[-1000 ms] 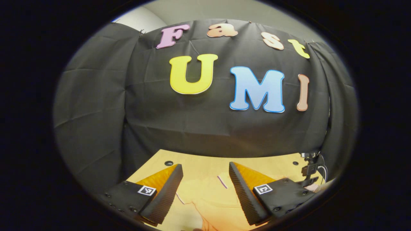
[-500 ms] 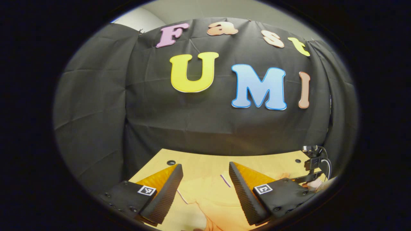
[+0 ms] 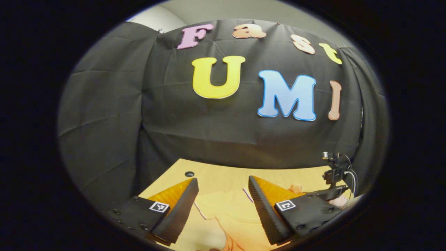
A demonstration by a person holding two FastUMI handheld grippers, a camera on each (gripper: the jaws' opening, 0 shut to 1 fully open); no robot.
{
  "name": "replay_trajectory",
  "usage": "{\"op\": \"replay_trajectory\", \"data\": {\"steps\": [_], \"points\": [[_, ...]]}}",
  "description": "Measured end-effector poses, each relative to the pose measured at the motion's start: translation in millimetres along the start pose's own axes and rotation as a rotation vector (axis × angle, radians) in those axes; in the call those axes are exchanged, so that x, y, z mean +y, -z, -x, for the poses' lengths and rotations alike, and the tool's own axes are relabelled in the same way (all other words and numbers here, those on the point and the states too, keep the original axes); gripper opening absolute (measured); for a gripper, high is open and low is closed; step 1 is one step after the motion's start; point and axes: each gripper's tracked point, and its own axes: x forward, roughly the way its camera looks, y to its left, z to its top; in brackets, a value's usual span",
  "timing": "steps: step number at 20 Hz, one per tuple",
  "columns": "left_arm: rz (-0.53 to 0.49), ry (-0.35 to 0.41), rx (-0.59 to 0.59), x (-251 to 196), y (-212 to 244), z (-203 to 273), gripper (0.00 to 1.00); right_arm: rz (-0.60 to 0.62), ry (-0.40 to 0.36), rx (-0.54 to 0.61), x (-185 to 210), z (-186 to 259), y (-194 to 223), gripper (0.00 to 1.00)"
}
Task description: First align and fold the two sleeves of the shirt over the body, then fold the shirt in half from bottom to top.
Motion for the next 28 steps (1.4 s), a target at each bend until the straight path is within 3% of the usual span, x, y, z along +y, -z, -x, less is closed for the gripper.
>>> {"op": "replay_trajectory", "data": {"steps": [4, 7, 10, 13, 18, 28], "points": [[-0.008, -0.048, 0.002, 21.9, 5.4, 11.2, 0.95, 0.050, -0.056, 0.046, 31.8, -11.8, 16.0, 0.00], [0.002, -0.070, 0.014, 34.1, 15.2, 16.3, 0.94, 0.076, -0.052, 0.091, 38.5, -21.0, 29.8, 0.00], [0.012, -0.083, 0.032, 40.3, 25.1, 13.0, 0.94, 0.066, -0.048, 0.128, 38.5, -18.2, 36.0, 0.17], [0.016, -0.080, 0.055, 44.4, 41.0, 2.5, 0.95, 0.058, -0.043, 0.103, 38.8, -16.0, 28.4, 0.24], [0.012, -0.052, 0.104, 48.0, 71.9, -36.1, 0.94, 0.055, -0.035, 0.066, 34.9, 6.2, 15.8, 0.24], [-0.003, 0.010, 0.308, 64.8, 190.5, -140.3, 0.96, 0.003, -0.035, -0.029, 47.3, 73.8, -6.8, 0.24]]}}
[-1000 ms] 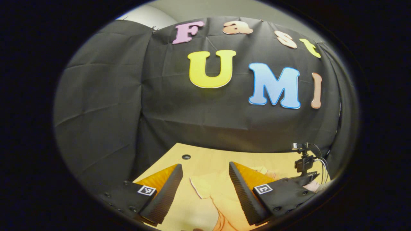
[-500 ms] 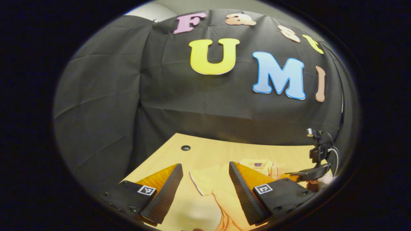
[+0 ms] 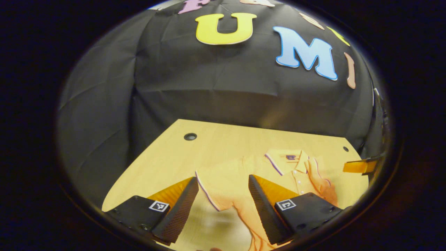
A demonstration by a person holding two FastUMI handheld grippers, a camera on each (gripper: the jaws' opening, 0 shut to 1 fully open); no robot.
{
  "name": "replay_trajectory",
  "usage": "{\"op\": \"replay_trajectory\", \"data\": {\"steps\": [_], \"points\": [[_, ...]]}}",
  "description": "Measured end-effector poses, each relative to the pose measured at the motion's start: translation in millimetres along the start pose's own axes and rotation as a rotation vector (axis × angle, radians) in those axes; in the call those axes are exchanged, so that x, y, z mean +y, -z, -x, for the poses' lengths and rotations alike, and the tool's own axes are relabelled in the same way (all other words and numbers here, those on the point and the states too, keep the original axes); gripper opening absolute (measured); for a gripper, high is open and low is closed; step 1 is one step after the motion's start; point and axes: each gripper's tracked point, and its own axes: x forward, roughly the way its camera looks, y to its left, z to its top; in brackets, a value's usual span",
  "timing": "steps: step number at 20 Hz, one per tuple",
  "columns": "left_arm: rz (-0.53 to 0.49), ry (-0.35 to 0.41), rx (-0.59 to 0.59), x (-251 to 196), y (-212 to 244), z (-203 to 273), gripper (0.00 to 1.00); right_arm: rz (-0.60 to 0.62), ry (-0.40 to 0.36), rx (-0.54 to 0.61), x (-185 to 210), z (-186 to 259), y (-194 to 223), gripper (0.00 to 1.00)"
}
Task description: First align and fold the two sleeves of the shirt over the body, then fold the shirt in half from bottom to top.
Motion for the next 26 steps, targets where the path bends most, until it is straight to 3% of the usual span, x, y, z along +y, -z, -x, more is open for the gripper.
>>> {"op": "replay_trajectory", "data": {"steps": [7, 16, 21, 24, 25, 26], "points": [[-0.007, -0.005, 0.141, 12.5, 49.8, -54.4, 0.96, -0.071, 0.022, -0.061, 4.8, 39.7, -13.4, 0.25], [-0.032, -0.039, 0.240, 15.7, 94.0, -75.6, 0.96, -0.135, 0.077, -0.092, -12.9, 70.1, -13.4, 0.27], [-0.061, -0.038, 0.210, 11.9, 92.4, -75.2, 0.96, -0.145, 0.104, -0.086, -23.8, 78.3, -7.4, 0.24], [-0.088, -0.009, 0.203, -0.5, 90.5, -76.8, 0.48, -0.159, 0.110, -0.081, -26.4, 80.4, -3.7, 0.24], [-0.100, -0.009, 0.211, -2.4, 92.1, -77.4, 0.34, -0.161, 0.111, -0.080, -26.7, 80.7, -2.9, 0.24], [-0.109, -0.013, 0.214, -4.4, 91.3, -76.7, 0.28, -0.162, 0.112, -0.080, -26.1, 82.0, -2.4, 0.24]]}}
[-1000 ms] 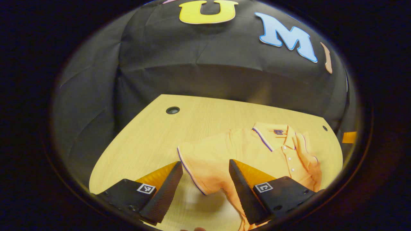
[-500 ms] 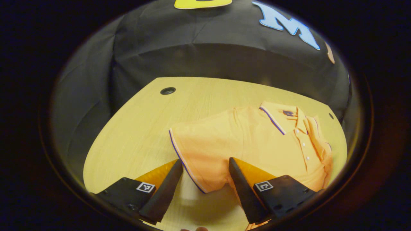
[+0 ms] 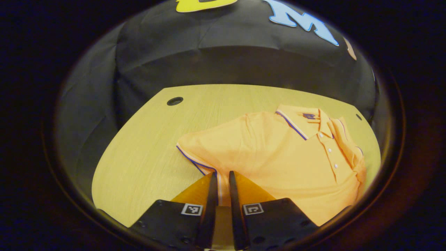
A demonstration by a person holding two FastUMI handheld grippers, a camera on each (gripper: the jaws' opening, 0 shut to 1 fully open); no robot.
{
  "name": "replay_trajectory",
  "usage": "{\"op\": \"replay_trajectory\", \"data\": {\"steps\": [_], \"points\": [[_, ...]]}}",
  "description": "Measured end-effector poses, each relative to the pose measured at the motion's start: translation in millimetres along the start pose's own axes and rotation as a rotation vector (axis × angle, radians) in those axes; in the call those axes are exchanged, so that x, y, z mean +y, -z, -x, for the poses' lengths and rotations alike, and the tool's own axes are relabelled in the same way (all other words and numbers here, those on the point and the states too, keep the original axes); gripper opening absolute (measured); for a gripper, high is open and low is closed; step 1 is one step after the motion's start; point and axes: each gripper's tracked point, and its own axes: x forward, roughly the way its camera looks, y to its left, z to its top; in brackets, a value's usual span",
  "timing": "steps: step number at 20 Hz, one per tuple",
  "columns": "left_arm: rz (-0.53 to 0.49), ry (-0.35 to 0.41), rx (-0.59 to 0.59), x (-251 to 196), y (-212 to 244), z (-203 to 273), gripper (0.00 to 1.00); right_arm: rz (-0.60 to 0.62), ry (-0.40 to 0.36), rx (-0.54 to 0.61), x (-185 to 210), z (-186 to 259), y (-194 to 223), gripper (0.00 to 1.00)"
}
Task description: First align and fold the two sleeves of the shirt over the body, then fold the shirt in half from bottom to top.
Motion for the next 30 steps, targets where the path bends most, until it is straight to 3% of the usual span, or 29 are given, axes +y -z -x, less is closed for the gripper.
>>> {"op": "replay_trajectory", "data": {"steps": [1, 8, 15, 21, 29, 30], "points": [[-0.014, -0.004, 0.006, 0.2, 0.4, 0.2, 0.16, 0.000, 0.000, 0.001, 0.1, 0.4, -0.3, 0.24], [-0.084, -0.008, -0.010, -10.6, -15.5, 2.7, 0.16, -0.009, 0.001, 0.014, -3.5, 8.0, 6.1, 0.24], [-0.212, 0.122, -0.106, -92.4, -57.6, 20.4, 0.16, -0.032, 0.008, 0.010, -11.8, 17.1, 11.2, 0.24], [-0.333, 0.250, -0.107, -174.7, -51.6, 28.9, 0.16, -0.064, 0.039, 0.000, -33.0, 31.3, 21.2, 0.24], [-0.374, 0.281, -0.072, -204.8, -32.6, 27.8, 0.16, -0.099, 0.079, 0.004, -63.2, 46.3, 38.6, 0.24], [-0.374, 0.301, -0.065, -209.0, -30.7, 29.0, 0.34, -0.102, 0.078, 0.005, -62.4, 45.2, 40.0, 0.24]]}}
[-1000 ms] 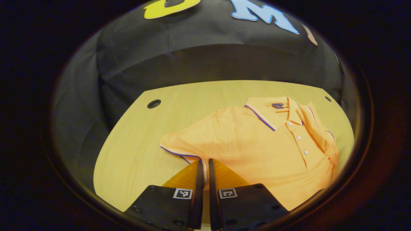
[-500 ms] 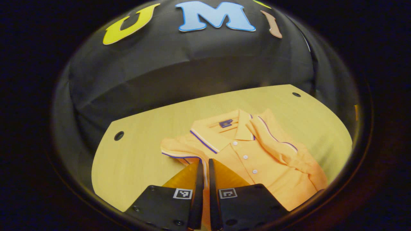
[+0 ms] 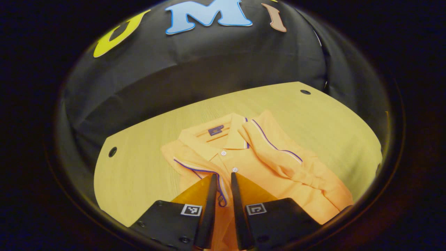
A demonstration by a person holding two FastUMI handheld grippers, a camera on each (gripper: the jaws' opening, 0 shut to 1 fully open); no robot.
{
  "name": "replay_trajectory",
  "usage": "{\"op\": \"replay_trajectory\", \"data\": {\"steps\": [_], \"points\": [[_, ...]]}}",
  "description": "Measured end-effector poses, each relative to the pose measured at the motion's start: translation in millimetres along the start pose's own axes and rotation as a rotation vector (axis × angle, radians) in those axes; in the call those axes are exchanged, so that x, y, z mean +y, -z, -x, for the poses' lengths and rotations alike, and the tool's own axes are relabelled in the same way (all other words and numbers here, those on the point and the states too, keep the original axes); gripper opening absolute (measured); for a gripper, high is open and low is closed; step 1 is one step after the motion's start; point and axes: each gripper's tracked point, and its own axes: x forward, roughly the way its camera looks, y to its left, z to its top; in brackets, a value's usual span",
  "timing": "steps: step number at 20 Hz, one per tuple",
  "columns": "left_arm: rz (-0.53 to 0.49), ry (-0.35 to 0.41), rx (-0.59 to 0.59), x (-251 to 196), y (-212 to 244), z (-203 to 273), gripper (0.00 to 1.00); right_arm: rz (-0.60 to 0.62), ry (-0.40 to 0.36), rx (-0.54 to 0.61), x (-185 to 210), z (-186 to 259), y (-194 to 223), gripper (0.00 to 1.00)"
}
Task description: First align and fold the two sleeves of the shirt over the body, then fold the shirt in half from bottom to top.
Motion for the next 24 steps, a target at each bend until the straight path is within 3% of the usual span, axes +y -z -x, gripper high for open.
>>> {"op": "replay_trajectory", "data": {"steps": [4, 5, 7, 11, 13, 14, 15, 19, 22, 24], "points": [[-0.006, -0.009, -0.018, 0.6, -7.3, 10.8, 0.64, 0.006, -0.008, 0.009, -1.3, -1.7, 6.1, 0.24], [-0.003, -0.011, -0.023, 1.0, -8.6, 15.7, 0.58, 0.012, -0.013, 0.012, -0.8, -2.5, 7.8, 0.24], [0.015, -0.016, -0.029, 2.6, -9.4, 26.2, 0.58, 0.031, -0.022, 0.021, -1.0, -4.6, 12.1, 0.24], [0.078, -0.018, -0.026, 6.6, 4.3, 56.4, 0.80, 0.091, -0.038, 0.053, 0.8, -9.1, 30.4, 0.24], [0.087, -0.036, -0.019, 12.2, 18.1, 73.4, 0.74, 0.116, -0.055, 0.081, 2.5, -10.2, 44.2, 0.24], [0.091, -0.042, -0.014, 12.9, 26.5, 83.0, 0.69, 0.125, -0.066, 0.104, 4.1, -10.8, 55.2, 0.29], [0.095, -0.048, -0.004, 14.0, 36.3, 91.9, 0.79, 0.138, -0.070, 0.122, 2.8, -9.5, 62.6, 0.40], [0.109, -0.062, 0.050, 12.6, 82.4, 125.1, 0.78, 0.170, -0.088, 0.206, -0.3, -10.7, 99.3, 0.49], [0.134, -0.065, 0.092, 5.8, 114.8, 149.3, 0.94, 0.184, -0.093, 0.267, -3.9, -5.2, 126.7, 0.53], [0.158, -0.071, 0.123, -0.2, 133.6, 165.1, 0.95, 0.205, -0.092, 0.311, -6.3, -5.3, 147.4, 0.64]]}}
